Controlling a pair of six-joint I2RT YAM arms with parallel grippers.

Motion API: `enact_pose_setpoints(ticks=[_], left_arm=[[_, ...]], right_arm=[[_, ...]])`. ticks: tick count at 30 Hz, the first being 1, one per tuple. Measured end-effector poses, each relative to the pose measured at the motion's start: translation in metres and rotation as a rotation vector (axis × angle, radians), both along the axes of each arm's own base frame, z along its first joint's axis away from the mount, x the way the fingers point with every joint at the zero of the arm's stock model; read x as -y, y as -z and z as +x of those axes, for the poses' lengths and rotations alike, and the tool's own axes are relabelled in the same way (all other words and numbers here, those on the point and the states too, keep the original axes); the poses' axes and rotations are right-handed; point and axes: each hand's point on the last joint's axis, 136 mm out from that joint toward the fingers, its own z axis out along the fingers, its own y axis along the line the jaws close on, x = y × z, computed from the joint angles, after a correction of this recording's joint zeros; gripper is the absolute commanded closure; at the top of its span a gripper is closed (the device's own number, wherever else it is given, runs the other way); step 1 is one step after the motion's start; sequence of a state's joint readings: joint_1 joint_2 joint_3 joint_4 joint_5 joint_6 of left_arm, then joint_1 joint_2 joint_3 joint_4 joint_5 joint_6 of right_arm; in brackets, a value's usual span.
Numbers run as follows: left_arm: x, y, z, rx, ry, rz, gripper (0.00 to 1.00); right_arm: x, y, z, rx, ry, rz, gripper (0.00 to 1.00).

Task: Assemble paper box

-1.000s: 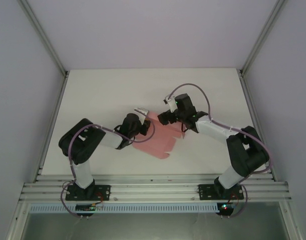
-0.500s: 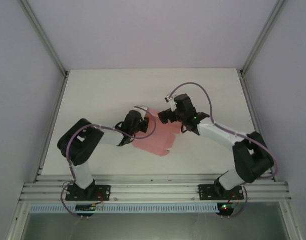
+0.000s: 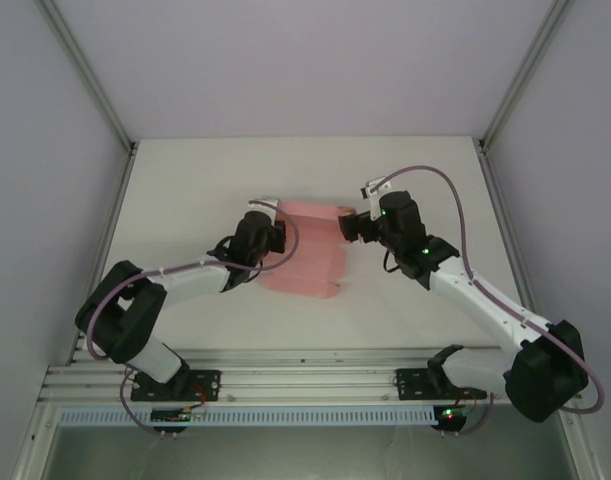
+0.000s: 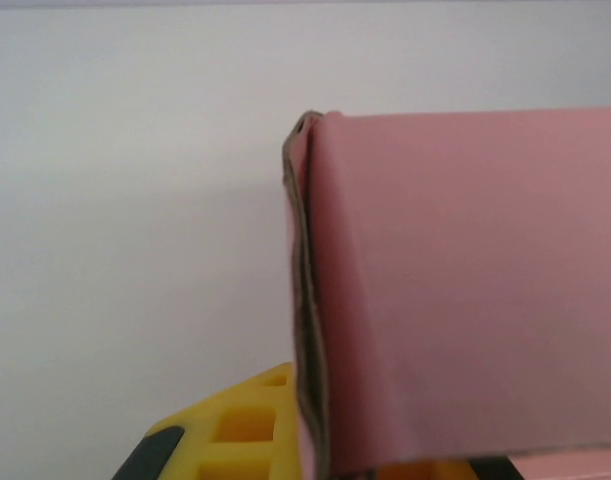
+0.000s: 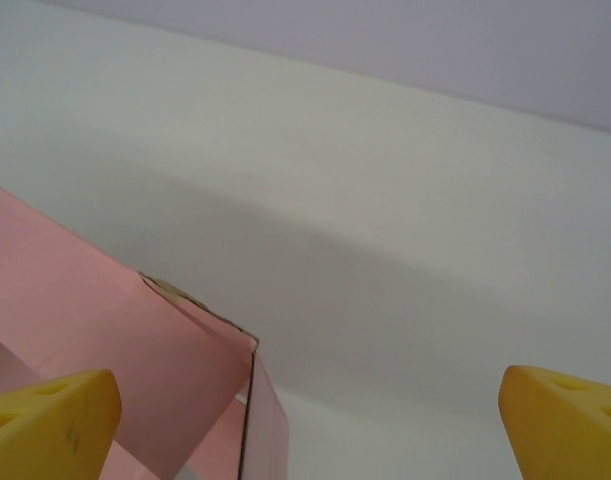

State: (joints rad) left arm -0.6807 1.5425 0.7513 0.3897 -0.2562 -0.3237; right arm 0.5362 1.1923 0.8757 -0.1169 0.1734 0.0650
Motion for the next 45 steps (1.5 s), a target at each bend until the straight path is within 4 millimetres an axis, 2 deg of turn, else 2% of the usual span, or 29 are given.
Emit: enact_pose_setpoints(ticks=[4,7,12,16,20,23,26,30,34,40,45], left_arm=[[0.003,0.002,-0.003,-0.021,0.017,-0.018,1.0],[0.007,0.0,-0.006,-0.03,0.034,-0.041,1.0],[0.011,0.001,-0.008,-0.053,0.044,-0.082,1.0],[0.013,0.0,-0.008,-0.063,0.048,-0.11,1.0],[0.012,-0.004,-0.009,-0.061,0.043,-0.117,1.0],[0.004,-0.012,-0.01,-0.055,0.004,-0.117,1.0],[-0.005,-0.021,-0.011,-0.047,-0.032,-0.118,1.0],[-0.011,-0.029,-0.011,-0.053,-0.066,-0.117,1.0],[-0.012,-0.035,-0.011,-0.056,-0.073,-0.12,1.0],[-0.011,-0.035,-0.013,-0.065,-0.064,-0.119,1.0],[-0.01,-0.032,-0.016,-0.08,-0.054,-0.116,1.0]], right_arm=[[-0.002,0.025,0.003,-0.065,0.004,-0.005,0.01],[-0.012,0.034,0.004,-0.084,-0.025,0.032,0.01],[-0.029,0.03,0.005,-0.053,-0.092,0.154,0.02],[-0.032,0.03,0.003,-0.025,-0.105,0.234,0.01],[-0.02,0.024,-0.003,0.006,-0.06,0.24,0.01],[0.001,0.018,-0.011,0.019,0.021,0.227,0.01],[0.019,0.022,-0.022,0.004,0.093,0.216,0.01],[0.036,0.055,-0.041,-0.077,0.158,0.199,0.01],[0.044,0.089,-0.052,-0.152,0.187,0.173,0.01],[0.039,0.098,-0.042,-0.148,0.188,0.16,0.01],[0.032,0.088,-0.022,-0.085,0.169,0.132,0.01]])
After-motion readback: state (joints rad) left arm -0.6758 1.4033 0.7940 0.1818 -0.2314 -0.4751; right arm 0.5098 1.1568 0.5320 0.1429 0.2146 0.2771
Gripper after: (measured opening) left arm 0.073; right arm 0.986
